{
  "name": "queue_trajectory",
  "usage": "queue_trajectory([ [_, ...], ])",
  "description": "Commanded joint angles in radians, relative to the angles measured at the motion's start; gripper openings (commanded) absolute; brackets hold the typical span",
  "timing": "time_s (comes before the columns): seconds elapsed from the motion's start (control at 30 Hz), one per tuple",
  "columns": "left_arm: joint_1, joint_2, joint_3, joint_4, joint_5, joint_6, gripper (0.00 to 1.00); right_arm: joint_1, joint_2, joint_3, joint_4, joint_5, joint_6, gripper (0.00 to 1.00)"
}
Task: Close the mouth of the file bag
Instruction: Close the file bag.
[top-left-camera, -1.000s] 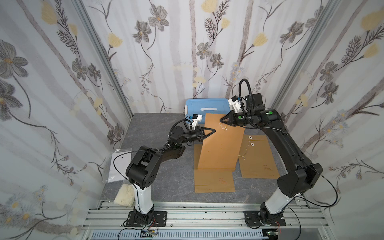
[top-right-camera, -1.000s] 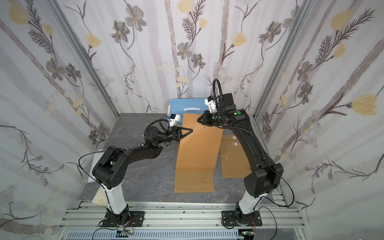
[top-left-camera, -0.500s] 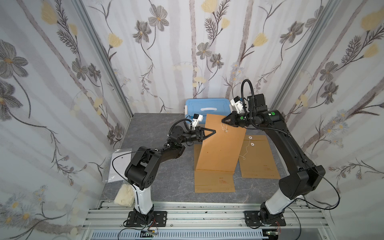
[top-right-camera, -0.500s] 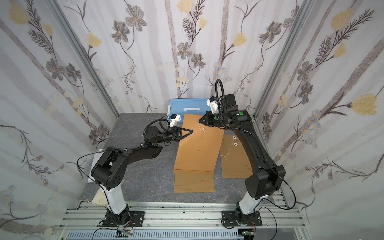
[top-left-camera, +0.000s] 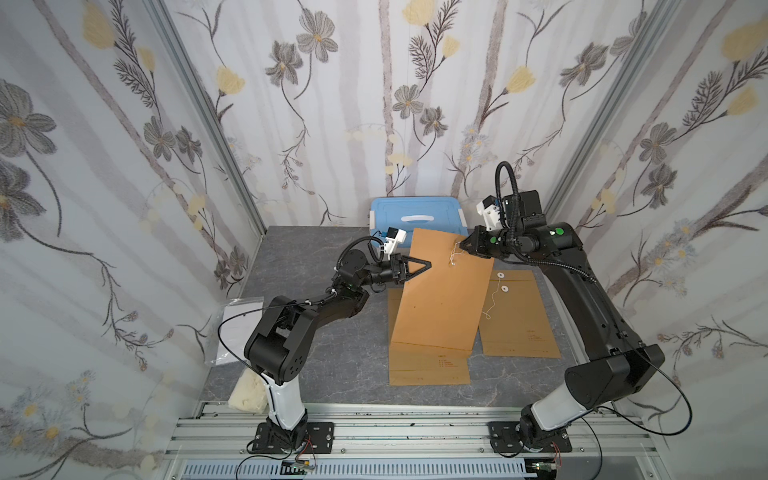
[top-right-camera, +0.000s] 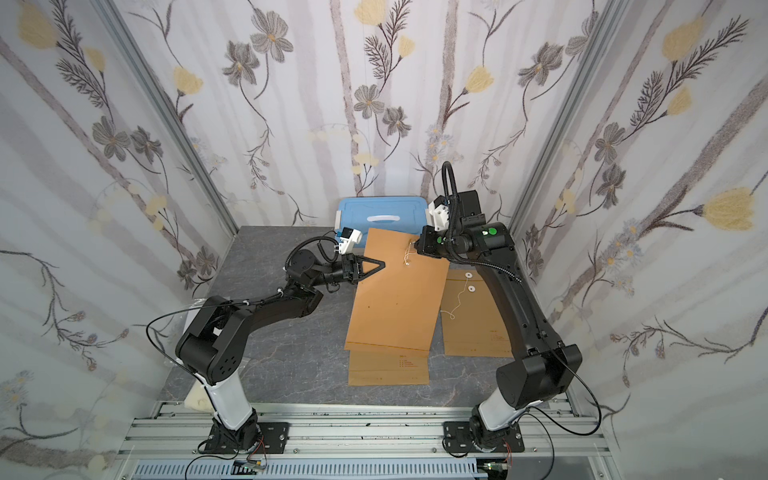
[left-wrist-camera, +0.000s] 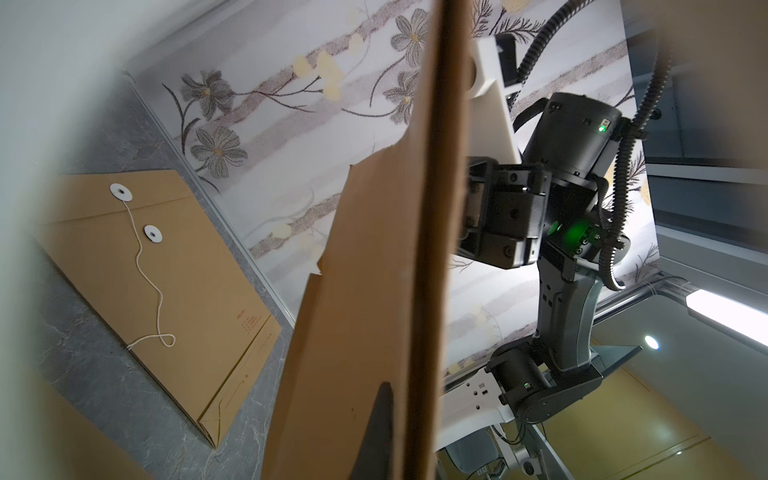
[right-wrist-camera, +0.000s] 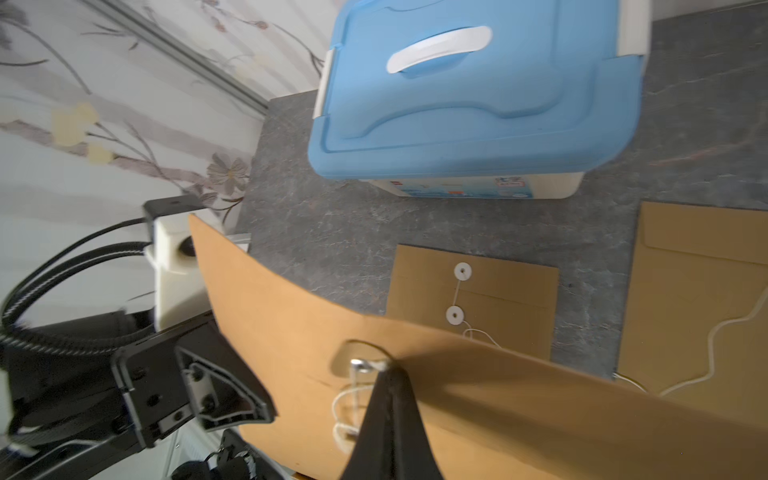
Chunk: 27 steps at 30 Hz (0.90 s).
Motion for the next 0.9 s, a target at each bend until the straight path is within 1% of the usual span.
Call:
queue_trajectory([
  [0.0, -0.002, -0.01, 0.001, 0.034, 0.013, 0.011, 0.0, -0.003, -0.002, 0.0, -0.012, 0.072, -0.022, 0.0],
  [0.1, -0.001, -0.008, 0.003, 0.033, 0.011, 0.011, 0.0, -0.007, -0.004, 0.001, -0.005, 0.04, -0.026, 0.0],
  [0.27, -0.001, 0.0, 0.009, 0.027, 0.012, 0.011, 0.0, 0.004, 0.007, 0.0, 0.033, -0.085, -0.019, 0.0],
  [0.47, -0.001, 0.006, 0.015, 0.015, 0.007, 0.014, 0.0, 0.031, 0.01, 0.0, 0.054, -0.155, 0.006, 0.0],
  [0.63, -0.001, 0.01, 0.012, 0.009, -0.015, 0.02, 0.0, 0.077, 0.019, -0.005, 0.063, -0.192, 0.027, 0.0],
  [0.73, -0.001, 0.01, 0.012, 0.008, -0.034, 0.018, 0.0, 0.097, 0.02, -0.033, 0.085, -0.216, 0.044, 0.0],
  [0.87, -0.001, 0.005, 0.013, 0.002, -0.054, 0.02, 0.0, 0.116, -0.001, -0.117, 0.156, -0.242, 0.083, 0.0],
])
